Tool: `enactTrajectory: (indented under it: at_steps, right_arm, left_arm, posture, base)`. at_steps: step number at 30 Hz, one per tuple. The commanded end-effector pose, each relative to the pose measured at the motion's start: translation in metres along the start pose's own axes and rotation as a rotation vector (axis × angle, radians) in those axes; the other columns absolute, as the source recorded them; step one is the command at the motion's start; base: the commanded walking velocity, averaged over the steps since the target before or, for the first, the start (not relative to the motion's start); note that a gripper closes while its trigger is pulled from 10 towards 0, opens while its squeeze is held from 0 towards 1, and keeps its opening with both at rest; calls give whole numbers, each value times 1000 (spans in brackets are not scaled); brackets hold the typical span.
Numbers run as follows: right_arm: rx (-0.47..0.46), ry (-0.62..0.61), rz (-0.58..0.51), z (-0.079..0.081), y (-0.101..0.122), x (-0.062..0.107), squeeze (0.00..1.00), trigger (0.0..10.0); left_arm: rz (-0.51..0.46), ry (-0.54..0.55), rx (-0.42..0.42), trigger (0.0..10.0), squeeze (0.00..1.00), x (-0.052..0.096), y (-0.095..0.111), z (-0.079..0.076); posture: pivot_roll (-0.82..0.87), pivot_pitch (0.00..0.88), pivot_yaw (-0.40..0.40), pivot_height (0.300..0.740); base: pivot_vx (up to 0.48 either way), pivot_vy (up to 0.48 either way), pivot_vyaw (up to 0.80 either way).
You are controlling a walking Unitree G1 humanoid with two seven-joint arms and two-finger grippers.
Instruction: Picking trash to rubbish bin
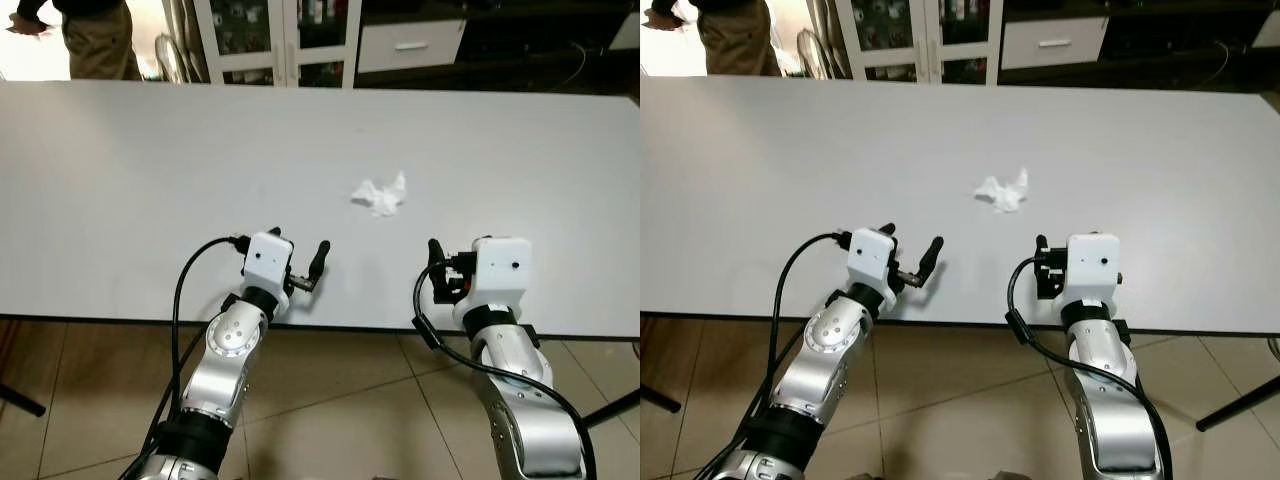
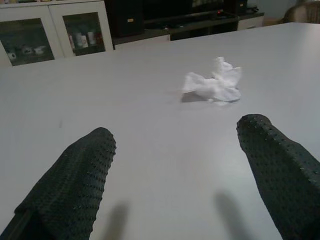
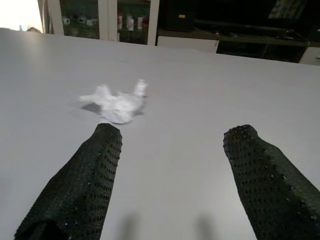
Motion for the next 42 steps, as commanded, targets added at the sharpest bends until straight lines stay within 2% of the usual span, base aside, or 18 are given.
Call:
enactTrajectory:
  at_steps: [1,26,37,42]
  right_arm:
    - [8,-21,9,-6,-3,1,0,10000]
    - [8,-25,12,-6,-4,0,0,10000]
    - [-4,-47,-15,-9,6,-9,0,10000]
    - [-5,-50,-19,-9,7,-10,0,10000]
  left_arm:
    - [5,-23,5,10000,0,-2,-1,-10]
    - [14,-17,-7,10000,0,-1,-2,-6]
    - [14,-20,-27,10000,0,1,0,-3]
    - [-9,-24,-32,10000,0,0,8,-4]
  posture:
    - [-106,85,3,740]
    - [-106,97,5,740]
    - [-90,112,22,740]
    - [-85,112,25,740]
  base:
    - [0,0,0]
    - [0,0,0]
    - [435,0,0]
    - [480,0,0]
Point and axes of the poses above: a point about 5 cm out from each wrist's last joint towards the gripper, its own x axis pointing back from the gripper into the wrist, its own y axis along the axis of the wrist's last joint, z = x × y, the point moved 5 cm from there along -x, pointing out of the wrist towards the gripper, and after that the axes turned 8 degrees about x, right-handed, at the moved point
